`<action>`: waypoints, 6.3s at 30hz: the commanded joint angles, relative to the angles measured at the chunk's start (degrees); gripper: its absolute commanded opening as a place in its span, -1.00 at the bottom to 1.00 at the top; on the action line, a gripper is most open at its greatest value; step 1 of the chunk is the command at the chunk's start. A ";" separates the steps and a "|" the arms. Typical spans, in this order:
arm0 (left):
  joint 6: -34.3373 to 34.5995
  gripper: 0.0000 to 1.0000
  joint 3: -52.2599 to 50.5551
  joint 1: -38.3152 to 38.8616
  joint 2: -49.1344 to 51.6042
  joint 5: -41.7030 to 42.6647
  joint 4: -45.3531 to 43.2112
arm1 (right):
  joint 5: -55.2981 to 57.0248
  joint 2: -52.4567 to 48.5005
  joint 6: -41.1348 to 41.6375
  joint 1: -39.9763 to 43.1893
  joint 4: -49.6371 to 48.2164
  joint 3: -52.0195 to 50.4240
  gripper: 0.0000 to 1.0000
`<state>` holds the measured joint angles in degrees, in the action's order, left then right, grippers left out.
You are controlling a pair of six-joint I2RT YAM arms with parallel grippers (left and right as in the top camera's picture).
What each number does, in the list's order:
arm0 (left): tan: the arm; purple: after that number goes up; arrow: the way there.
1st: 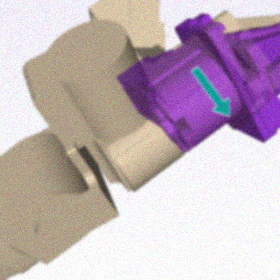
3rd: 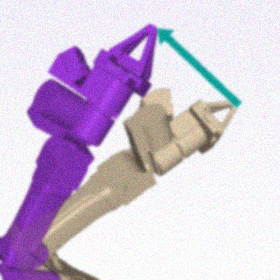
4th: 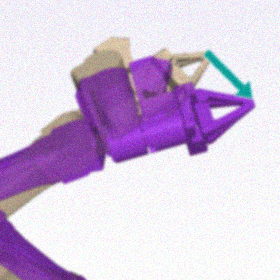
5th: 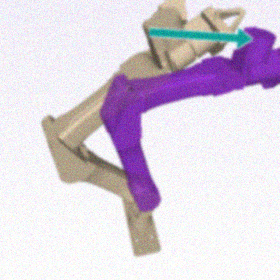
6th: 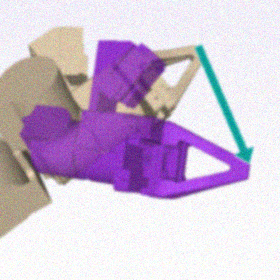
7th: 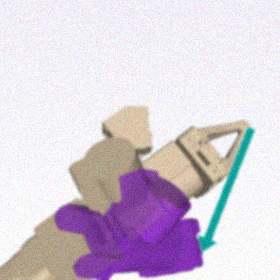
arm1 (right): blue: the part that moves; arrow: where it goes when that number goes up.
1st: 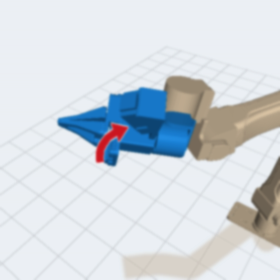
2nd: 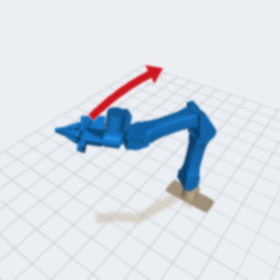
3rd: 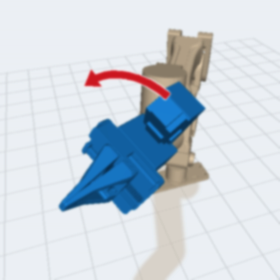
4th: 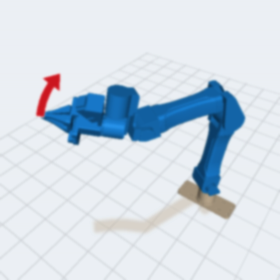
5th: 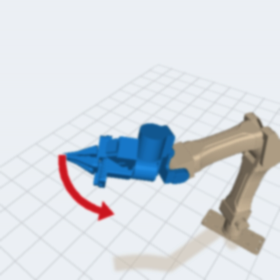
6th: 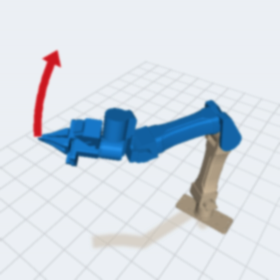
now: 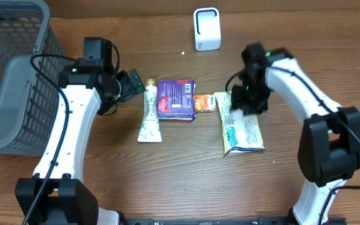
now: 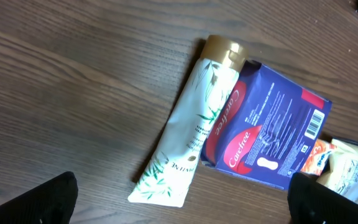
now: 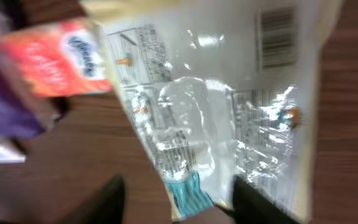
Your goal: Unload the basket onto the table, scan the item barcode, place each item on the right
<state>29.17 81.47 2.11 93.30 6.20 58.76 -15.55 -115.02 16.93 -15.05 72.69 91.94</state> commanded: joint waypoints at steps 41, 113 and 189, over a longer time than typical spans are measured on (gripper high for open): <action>-2.19 0.99 1.07 -0.15 0.37 0.92 -0.26 | -19.30 0.90 -13.73 15.28 -22.53 -30.60 -0.13; -2.23 1.00 1.07 -0.15 0.46 0.92 0.11 | -22.12 0.07 11.96 7.72 -46.05 -25.57 -0.92; -2.38 1.00 1.07 -0.15 1.20 0.92 -0.31 | 53.35 11.61 -31.85 -4.79 -36.06 -19.45 -0.64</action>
<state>28.05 81.49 2.13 93.93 6.87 58.72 41.93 -104.09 -19.68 -19.53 35.48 71.46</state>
